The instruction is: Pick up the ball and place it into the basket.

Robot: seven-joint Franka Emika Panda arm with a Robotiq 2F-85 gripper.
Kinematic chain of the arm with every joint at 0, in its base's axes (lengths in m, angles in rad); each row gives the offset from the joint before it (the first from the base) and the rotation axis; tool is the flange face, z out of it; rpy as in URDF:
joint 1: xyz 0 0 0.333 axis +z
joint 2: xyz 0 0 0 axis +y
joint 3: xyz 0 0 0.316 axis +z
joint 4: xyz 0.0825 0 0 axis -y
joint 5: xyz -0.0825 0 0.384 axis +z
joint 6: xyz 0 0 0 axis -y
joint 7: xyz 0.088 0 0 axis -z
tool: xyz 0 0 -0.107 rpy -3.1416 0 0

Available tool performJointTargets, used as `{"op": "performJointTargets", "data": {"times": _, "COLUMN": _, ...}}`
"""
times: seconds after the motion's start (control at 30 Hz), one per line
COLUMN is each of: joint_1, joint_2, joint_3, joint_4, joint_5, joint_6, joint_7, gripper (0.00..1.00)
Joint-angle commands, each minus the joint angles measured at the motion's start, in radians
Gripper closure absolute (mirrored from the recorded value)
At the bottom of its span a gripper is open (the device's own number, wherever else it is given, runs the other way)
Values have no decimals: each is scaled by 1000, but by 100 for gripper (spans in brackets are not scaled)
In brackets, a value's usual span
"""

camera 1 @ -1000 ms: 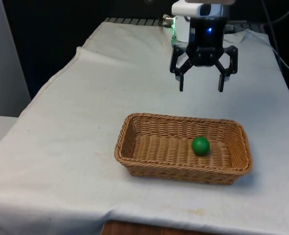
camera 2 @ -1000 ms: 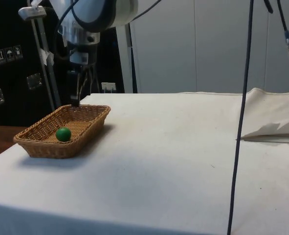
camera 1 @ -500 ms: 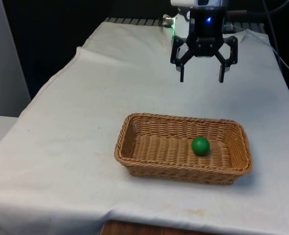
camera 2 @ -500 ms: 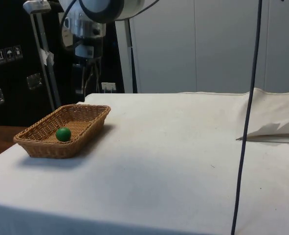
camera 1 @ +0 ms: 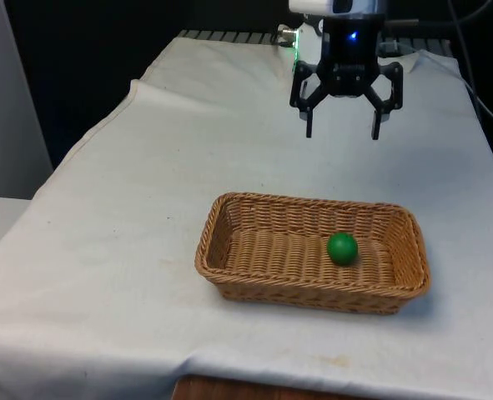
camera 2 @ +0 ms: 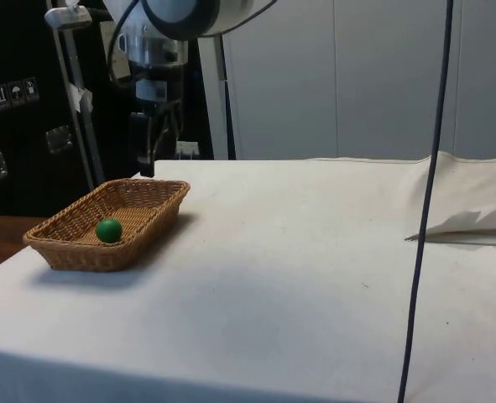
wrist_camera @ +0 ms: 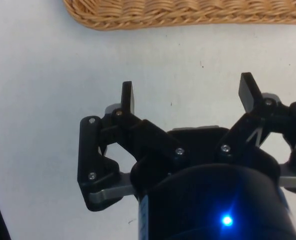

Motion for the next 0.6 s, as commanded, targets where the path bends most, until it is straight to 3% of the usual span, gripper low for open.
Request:
{"op": "performJointTargets", "data": {"times": 0.0, "joint_1": 9, "joint_2": -12, "joint_3": -12, "joint_4": -11, "joint_5": -19, "joint_6": -7, "joint_7": 18, "gripper": 0}}
{"op": "performJointTargets", "data": {"times": 0.2, "joint_1": 8, "joint_2": -53, "joint_3": -14, "joint_4": -40, "joint_5": -40, "joint_6": -16, "joint_7": 37, "gripper": 0}}
{"op": "performJointTargets", "data": {"times": 0.23, "joint_1": -1, "joint_2": -45, "joint_3": -2, "joint_4": -31, "joint_5": -19, "joint_6": -15, "joint_7": 19, "gripper": 0}}
{"op": "performJointTargets", "data": {"times": 0.27, "joint_1": 8, "joint_2": -59, "joint_3": -14, "joint_4": -45, "joint_5": -45, "joint_6": -16, "joint_7": 41, "gripper": 0}}
{"op": "performJointTargets", "data": {"times": 0.53, "joint_1": 5, "joint_2": -128, "joint_3": -14, "joint_4": -98, "joint_5": -89, "joint_6": -20, "joint_7": 71, "gripper": 0}}
{"op": "performJointTargets", "data": {"times": 0.57, "joint_1": -2, "joint_2": -119, "joint_3": -3, "joint_4": -91, "joint_5": -67, "joint_6": -17, "joint_7": 53, "gripper": 0}}
